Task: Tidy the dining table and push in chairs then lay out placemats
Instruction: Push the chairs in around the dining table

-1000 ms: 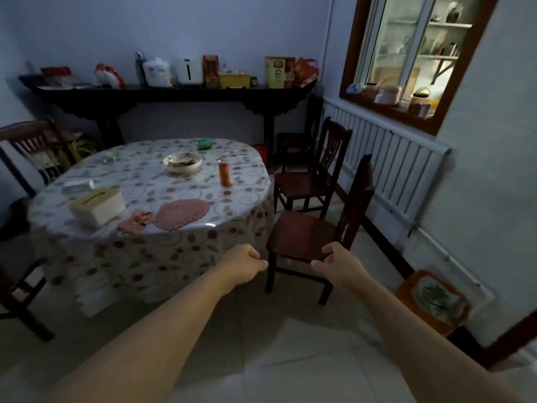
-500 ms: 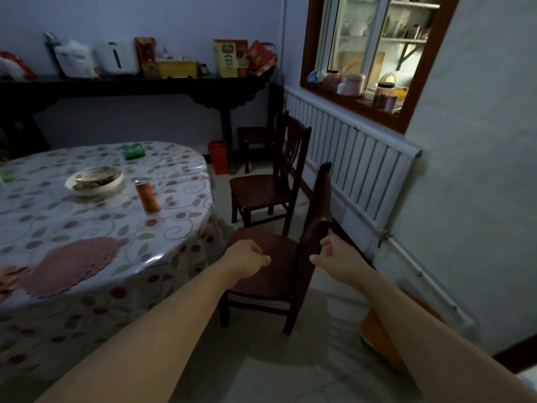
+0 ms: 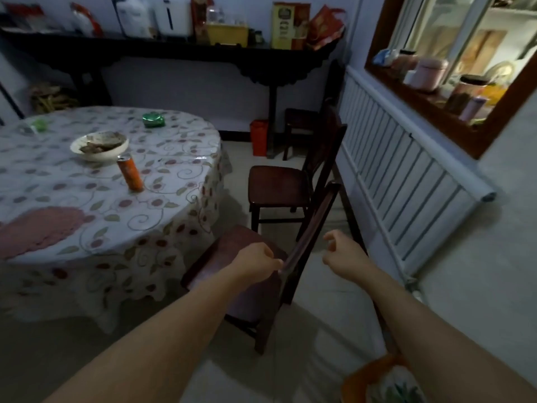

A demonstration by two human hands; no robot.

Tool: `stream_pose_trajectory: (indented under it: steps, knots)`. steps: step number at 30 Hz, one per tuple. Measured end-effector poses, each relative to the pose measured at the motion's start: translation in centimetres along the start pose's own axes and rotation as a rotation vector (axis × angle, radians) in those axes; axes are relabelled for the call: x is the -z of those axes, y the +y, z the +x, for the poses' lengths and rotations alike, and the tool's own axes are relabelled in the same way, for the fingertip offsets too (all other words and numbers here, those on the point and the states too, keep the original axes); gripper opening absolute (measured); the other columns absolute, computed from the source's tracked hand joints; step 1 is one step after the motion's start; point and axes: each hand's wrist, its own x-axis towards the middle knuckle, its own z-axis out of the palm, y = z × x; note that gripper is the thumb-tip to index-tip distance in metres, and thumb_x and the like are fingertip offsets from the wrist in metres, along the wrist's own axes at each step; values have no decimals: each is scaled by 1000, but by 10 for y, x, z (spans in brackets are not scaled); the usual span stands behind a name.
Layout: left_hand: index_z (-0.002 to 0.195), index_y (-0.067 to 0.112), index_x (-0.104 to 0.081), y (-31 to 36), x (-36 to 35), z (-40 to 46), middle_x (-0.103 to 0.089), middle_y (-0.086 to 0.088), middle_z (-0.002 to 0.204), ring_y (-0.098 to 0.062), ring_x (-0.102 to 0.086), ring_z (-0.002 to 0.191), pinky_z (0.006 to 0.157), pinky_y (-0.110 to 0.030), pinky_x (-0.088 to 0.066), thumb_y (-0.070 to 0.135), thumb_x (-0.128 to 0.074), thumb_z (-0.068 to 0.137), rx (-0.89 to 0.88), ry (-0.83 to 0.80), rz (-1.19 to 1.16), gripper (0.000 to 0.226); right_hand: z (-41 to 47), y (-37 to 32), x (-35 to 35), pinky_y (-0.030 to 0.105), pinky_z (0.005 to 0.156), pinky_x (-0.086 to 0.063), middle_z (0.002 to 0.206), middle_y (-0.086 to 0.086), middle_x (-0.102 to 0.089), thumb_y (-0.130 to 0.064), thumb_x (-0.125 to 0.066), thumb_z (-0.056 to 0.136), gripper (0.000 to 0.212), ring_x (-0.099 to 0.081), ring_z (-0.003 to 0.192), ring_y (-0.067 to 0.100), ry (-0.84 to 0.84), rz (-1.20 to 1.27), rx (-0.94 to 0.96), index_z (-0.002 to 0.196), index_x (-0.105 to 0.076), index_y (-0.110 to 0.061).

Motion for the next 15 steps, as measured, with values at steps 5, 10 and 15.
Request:
stream_pose_trajectory:
  steps: [5,10,15]
  knots:
    - [65,13,-52,32,-15,57,-54,-7,71,-27,-59,78,68,-33,-46,28,-60,86,35,-1,16,27,61,9,27,28,77,-46,119,8,-49,-7,-58,88,52,-51,96,19,-38,-125,111,136,-39,-12]
    - [78,15,-58,41,-32,105,-58,-4,77,-20,-57,82,67,-27,-42,39,-63,82,64,-46,39,24,114,25,34,35,106,-37,143,8,-31,-11,-64,82,69,-33,130,28,-67,-347,253,143,-32,-19]
    - [108,15,-62,53,-50,127,-68,-5,100,-19,-64,92,82,-33,-53,41,-66,79,79,-115,113,39,160,40,38,37,115,-22,151,4,-24,-17,-65,80,70,-19,138,28,-94,-593,433,143,-34,-22]
